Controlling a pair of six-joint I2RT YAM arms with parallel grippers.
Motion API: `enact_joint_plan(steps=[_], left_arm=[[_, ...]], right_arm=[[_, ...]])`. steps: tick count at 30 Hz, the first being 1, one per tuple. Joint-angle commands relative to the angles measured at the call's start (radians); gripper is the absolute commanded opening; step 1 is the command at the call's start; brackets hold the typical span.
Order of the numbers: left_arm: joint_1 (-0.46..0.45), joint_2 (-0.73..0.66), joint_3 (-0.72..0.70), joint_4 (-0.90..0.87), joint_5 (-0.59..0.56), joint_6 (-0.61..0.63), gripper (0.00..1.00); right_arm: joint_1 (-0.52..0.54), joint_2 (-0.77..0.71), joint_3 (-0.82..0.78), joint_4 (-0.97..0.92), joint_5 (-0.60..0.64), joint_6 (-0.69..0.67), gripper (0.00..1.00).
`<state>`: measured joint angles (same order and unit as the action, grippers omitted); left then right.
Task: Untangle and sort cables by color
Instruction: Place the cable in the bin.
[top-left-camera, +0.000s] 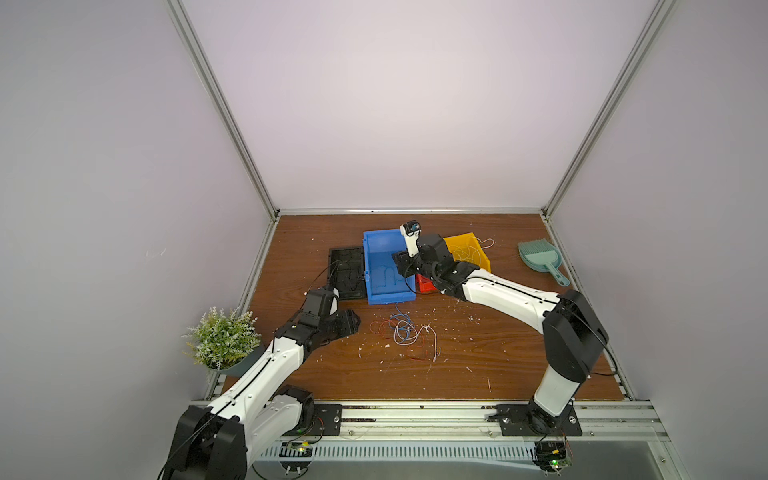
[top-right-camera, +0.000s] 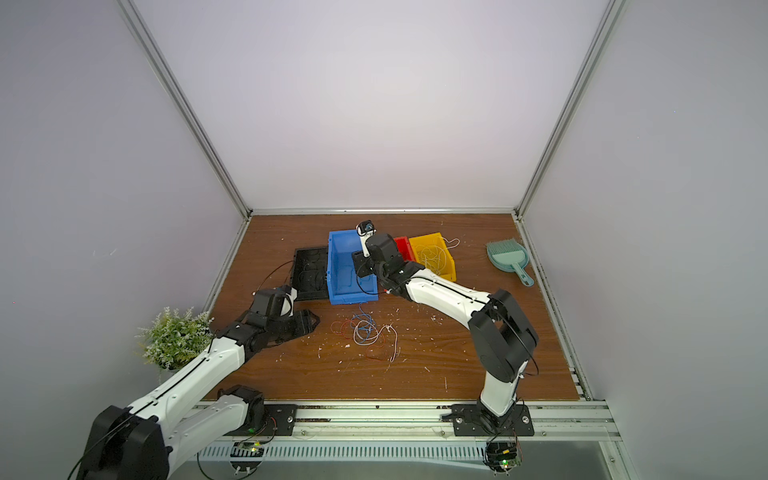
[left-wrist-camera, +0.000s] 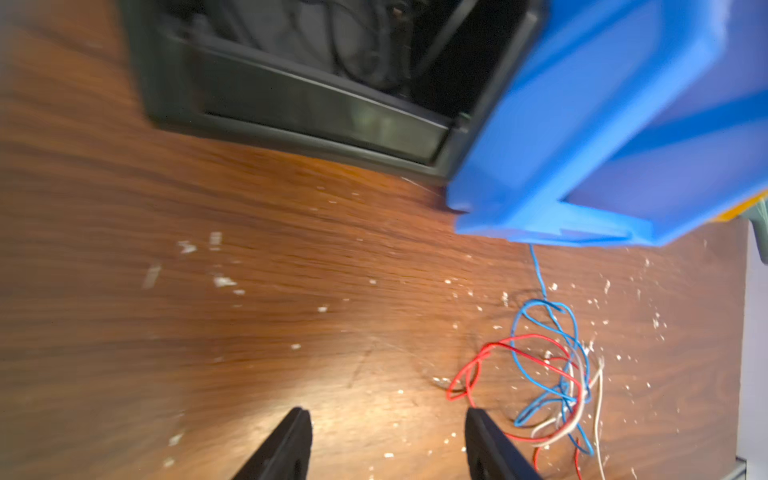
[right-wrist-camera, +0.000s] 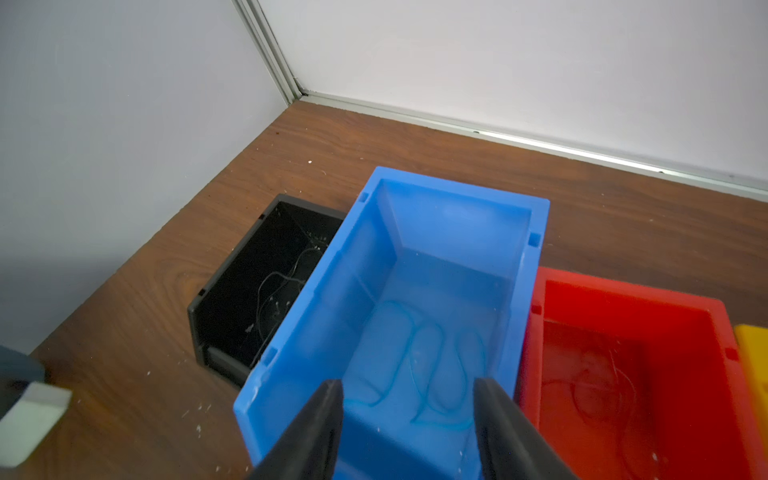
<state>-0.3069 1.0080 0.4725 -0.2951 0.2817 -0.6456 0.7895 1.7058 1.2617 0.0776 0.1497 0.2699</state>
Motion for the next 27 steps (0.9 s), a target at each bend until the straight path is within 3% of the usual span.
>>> enact_joint_plan(steps=[1,4,8,11,15,27], left_arm=[[-0.045,0.053,-0.011,0.065,0.031,-0.038,0.63],[-0.077,0.100,-0.003,0.085,0.044,-0.044,0.63],[-0.124,0.122,0.000,0.103,0.025,-0.056,0.62],[-0.141,0.128,0.000,0.111,0.029,-0.062,0.62],[-0.141,0.101,-0.002,0.089,0.004,-0.071,0.61],[-0.140,0.024,-0.055,0.139,0.055,-0.084,0.61]], right_arm=[[-0.005,-0.147,-0.069,-0.051,-0.032,-0.022,0.57],[-0.004,-0.240,-0.171,-0.121,-0.070,-0.025,0.58],[0.000,-0.327,-0.309,-0.174,-0.259,-0.035,0.59],[0.034,-0.353,-0.388,-0.184,-0.331,-0.029,0.59],[0.053,-0.329,-0.441,-0.165,-0.333,-0.015,0.58],[0.060,-0.100,-0.365,-0.082,-0.228,0.291,0.52]])
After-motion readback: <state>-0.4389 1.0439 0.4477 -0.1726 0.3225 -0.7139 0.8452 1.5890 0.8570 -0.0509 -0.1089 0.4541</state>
